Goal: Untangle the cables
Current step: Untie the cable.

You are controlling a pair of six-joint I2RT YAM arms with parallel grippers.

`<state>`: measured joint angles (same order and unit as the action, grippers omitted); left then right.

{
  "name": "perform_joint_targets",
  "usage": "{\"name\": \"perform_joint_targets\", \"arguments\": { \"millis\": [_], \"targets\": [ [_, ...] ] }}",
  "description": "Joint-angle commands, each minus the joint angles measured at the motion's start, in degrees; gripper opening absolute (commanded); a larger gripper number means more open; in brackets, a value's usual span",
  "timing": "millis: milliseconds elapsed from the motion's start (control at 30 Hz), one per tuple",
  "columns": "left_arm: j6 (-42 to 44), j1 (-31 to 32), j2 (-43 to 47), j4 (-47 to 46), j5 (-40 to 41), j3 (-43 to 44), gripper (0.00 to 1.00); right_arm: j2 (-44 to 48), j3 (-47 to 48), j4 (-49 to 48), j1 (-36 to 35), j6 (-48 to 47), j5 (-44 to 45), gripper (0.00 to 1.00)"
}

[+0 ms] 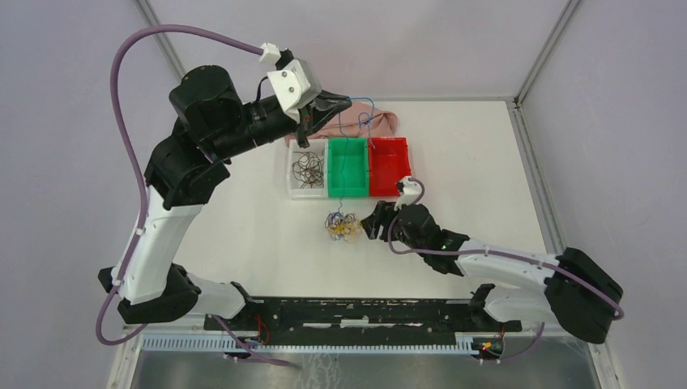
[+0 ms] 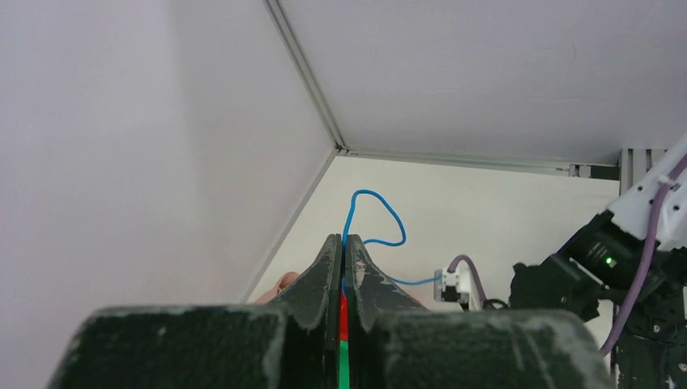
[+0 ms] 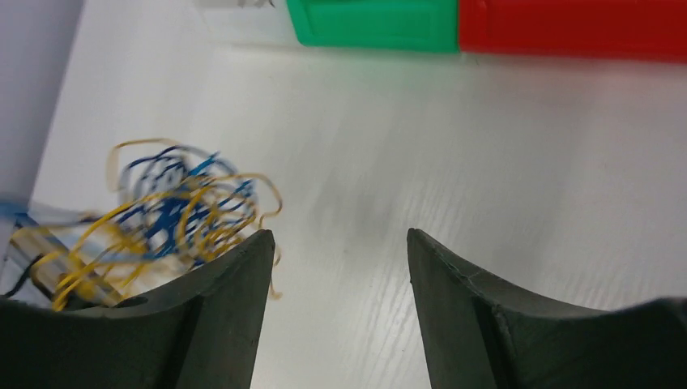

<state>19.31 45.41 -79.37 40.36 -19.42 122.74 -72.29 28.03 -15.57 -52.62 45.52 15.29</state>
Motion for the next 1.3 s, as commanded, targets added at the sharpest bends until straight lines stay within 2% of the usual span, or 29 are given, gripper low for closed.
{"name": "perform_joint_targets", "arguments": {
  "millis": [0, 100, 267, 533, 633, 800, 1033, 1267],
  "targets": [
    [2.7, 0.2, 2.9, -2.8, -0.5, -2.9, 0.03, 11.5, 4.2, 2.2, -0.2, -7.5, -3.6, 0.69],
    [2.7, 0.2, 3.3, -2.8, -1.0, -4.2, 0.03, 14.8, 8.4, 4.9, -0.2, -12.4, -10.9, 0.71],
    [2.7, 0.2, 2.9, -2.8, -1.2, -4.1, 0.03, 13.1, 15.1, 7.5, -0.2, -17.5, -18.5, 0.72],
    [2.2, 0.2, 2.6, -2.6, -1.9, -3.8, 0.03, 6.9, 23.7, 7.3, -0.2, -20.4, -16.8, 0.72],
    [2.0, 0.2, 2.4, -2.7, -2.3, -3.4, 0.03, 4.2, 25.3, 7.9, -0.2, -20.1, -15.6, 0.68],
    [2.0, 0.2, 2.0, -2.7, -2.6, -1.7, 0.03, 1.7, 21.4, 5.5, -0.2, -17.3, -13.5, 0.61],
    [1.0, 0.1, 0.4, -2.7, -4.1, 4.3, 0.03, -1.9, 11.4, -1.3, -0.2, -12.6, -11.4, 0.56],
    [0.6, 0.2, 0.3, -5.3, -4.4, 7.7, 0.03, -8.1, 5.9, -6.6, -0.3, -9.8, -10.7, 0.53]
  ]
}}
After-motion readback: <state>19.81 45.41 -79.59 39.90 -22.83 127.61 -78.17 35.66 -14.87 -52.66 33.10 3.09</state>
